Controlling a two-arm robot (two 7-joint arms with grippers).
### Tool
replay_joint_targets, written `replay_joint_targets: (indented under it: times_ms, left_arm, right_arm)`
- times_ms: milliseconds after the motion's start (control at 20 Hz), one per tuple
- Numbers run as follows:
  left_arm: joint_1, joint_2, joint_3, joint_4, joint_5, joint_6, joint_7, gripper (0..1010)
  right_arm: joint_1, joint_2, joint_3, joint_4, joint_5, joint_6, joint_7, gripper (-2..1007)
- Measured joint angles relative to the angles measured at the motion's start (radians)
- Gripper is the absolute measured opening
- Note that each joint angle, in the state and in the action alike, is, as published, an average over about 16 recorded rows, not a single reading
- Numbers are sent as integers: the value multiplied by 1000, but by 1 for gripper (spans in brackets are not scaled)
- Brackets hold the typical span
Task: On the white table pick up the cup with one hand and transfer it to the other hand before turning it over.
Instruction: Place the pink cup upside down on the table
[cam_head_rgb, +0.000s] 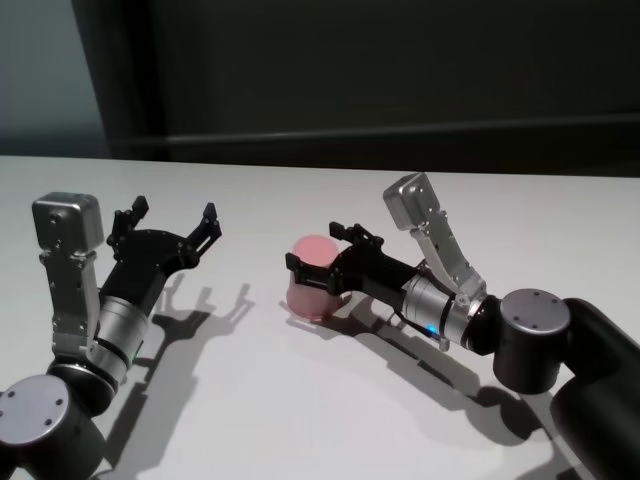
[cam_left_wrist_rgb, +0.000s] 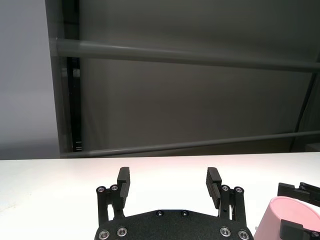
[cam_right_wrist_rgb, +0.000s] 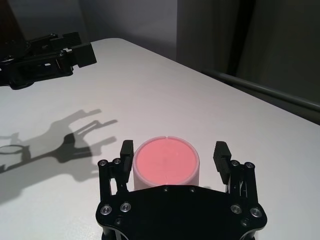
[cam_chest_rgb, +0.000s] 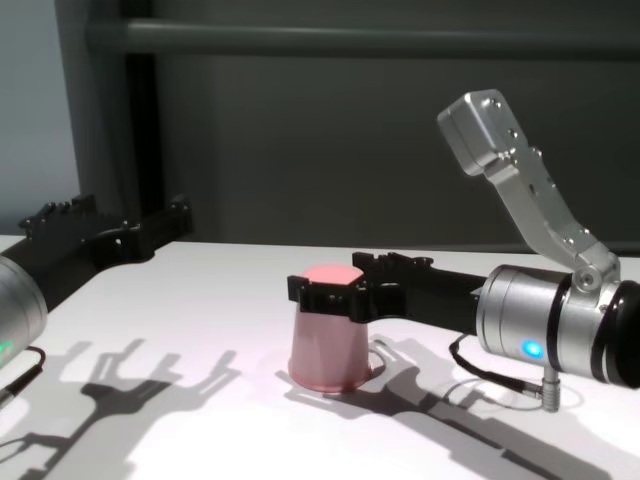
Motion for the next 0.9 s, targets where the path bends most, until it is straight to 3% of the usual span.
replay_joint_targets:
  times_ms: [300, 500, 900]
  left_arm:
    - [0, 0, 0, 0, 0, 0, 0, 1003]
    - [0, 0, 0, 0, 0, 0, 0, 1003]
    - [0, 0, 0, 0, 0, 0, 0, 1003]
  right_arm:
    - [9, -18, 12, 20, -14, -6, 2, 987]
    - [19, -31, 19, 37, -25, -28, 6, 1004]
    - [35, -56, 45, 66, -75, -140, -34, 1004]
